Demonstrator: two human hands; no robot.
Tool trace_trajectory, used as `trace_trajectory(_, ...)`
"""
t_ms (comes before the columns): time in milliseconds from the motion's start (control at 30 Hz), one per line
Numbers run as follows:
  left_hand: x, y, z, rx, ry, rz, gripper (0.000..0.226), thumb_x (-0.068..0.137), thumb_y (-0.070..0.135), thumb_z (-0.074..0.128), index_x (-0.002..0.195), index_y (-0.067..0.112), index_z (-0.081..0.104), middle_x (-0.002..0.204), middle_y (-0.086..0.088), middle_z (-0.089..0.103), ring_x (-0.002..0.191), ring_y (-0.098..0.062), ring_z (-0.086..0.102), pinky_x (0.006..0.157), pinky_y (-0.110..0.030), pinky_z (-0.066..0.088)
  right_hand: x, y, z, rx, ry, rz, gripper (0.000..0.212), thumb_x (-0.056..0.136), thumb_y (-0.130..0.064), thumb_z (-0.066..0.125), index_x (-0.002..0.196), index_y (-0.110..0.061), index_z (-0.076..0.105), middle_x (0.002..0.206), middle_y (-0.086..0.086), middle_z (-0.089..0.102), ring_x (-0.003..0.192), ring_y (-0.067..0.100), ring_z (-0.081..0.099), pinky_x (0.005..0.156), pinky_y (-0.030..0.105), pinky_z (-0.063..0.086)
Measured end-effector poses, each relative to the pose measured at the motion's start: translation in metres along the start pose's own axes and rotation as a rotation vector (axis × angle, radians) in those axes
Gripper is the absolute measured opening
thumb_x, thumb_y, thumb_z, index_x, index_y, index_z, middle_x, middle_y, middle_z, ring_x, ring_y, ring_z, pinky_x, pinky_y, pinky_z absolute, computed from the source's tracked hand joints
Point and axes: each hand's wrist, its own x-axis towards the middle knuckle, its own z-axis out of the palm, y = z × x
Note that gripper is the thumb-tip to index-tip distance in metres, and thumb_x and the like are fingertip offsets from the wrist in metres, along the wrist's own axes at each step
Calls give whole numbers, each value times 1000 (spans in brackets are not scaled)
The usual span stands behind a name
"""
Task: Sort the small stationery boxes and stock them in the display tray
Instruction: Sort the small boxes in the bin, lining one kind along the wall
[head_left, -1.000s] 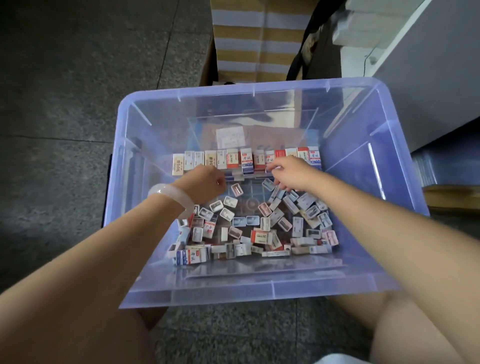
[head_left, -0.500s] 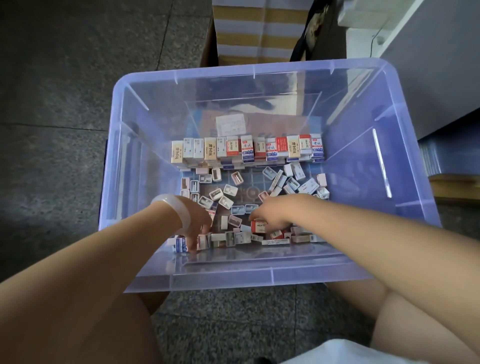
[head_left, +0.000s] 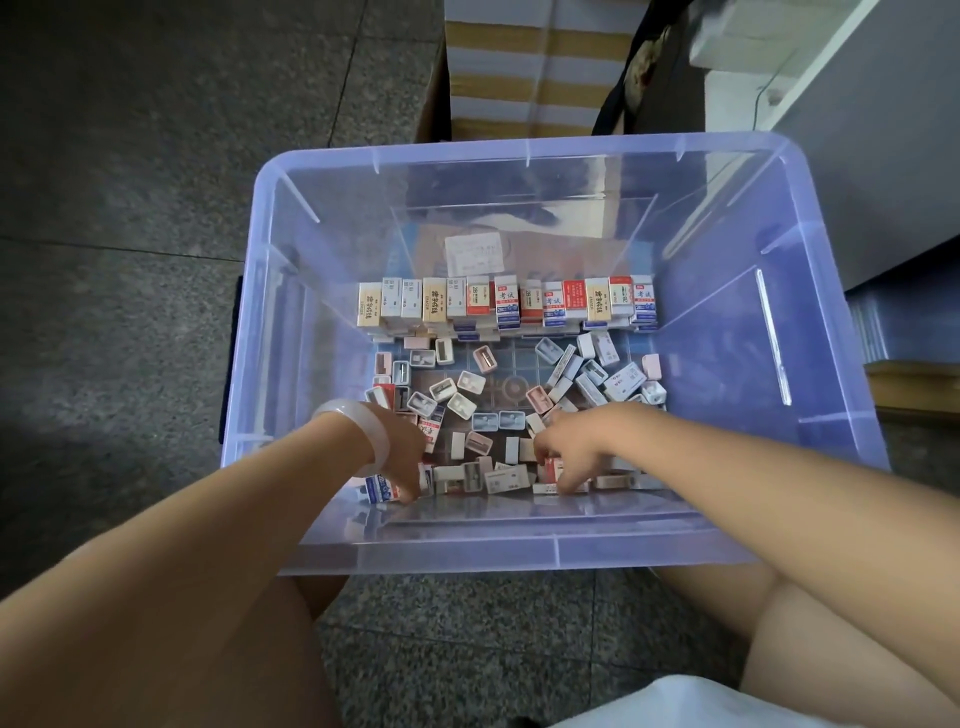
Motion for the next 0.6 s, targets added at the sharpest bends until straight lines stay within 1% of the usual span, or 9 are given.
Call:
trace_trajectory(67,0,0,1,-20,-18,-10,45,85,36,60,122,11,55,117,-5,61,103,-22,58,94,-36,49,-3,-2,2,-68,38,-4,49,88,-22,59,133,-13,42,130,10,40,97,24,50,76,32,46)
trace_trajectory(133,-2,1,1,-21,-23,-16,45,86,37,59,124,13,53,120,-5,59,108,-23,58,94,-36,48,-5,-4,2,-71,85,-22,42,85,-17,62,123,-11,47,125,9,40,90,22,48,68,30,41)
trace_trajectory(233,-5,1,1,-35,-20,-24,46,87,38,58,125,14,49,121,-5,58,107,-23,57,92,-35,48,-9,-3,2,-86,139,-55,35,83,-13,63,116,-12,51,108,4,37,85,20,45,60,27,37)
trace_trajectory(300,-1,-1,1,-72,-22,-22,46,86,42,58,121,13,52,114,-4,60,104,-24,60,92,-36,49,-9,-3,2,-98,210,-99,33,83,-11,61,115,-12,52,102,2,36,83,19,44,56,26,34)
trace_trajectory(367,1,0,1,-137,-17,-15,48,85,47,54,118,12,54,109,-3,62,99,-23,62,89,-38,52,-8,-4,3,-91,286,-155,35,84,-10,59,118,-12,51,100,2,40,83,19,45,57,26,33)
trace_trajectory(400,1,1,1,-161,-21,-12,50,86,48,52,121,12,52,112,-3,61,97,-22,62,88,-36,52,-7,-4,2,-76,302,-174,36,84,-10,58,119,-12,50,100,2,43,84,18,46,58,26,35)
trace_trajectory(500,0,6,0,-168,-53,-23,51,90,42,51,132,13,45,123,-4,56,99,-22,58,86,-34,49,-5,-6,0,21,272,-190,24,85,-10,57,107,-14,50,93,1,49,83,20,49,59,26,37)
trace_trajectory(533,-1,8,0,-165,-65,-23,52,90,40,51,135,14,44,124,-5,56,99,-22,57,88,-34,48,-4,-6,0,50,246,-184,27,86,-11,57,111,-13,50,93,1,50,84,20,49,60,27,38)
trace_trajectory(600,-2,12,0,-148,-68,-18,53,93,39,49,140,17,39,136,-7,50,112,-24,53,99,-37,44,-3,-7,2,87,174,-161,46,89,-12,55,132,-13,41,109,6,55,90,20,50,71,29,42)
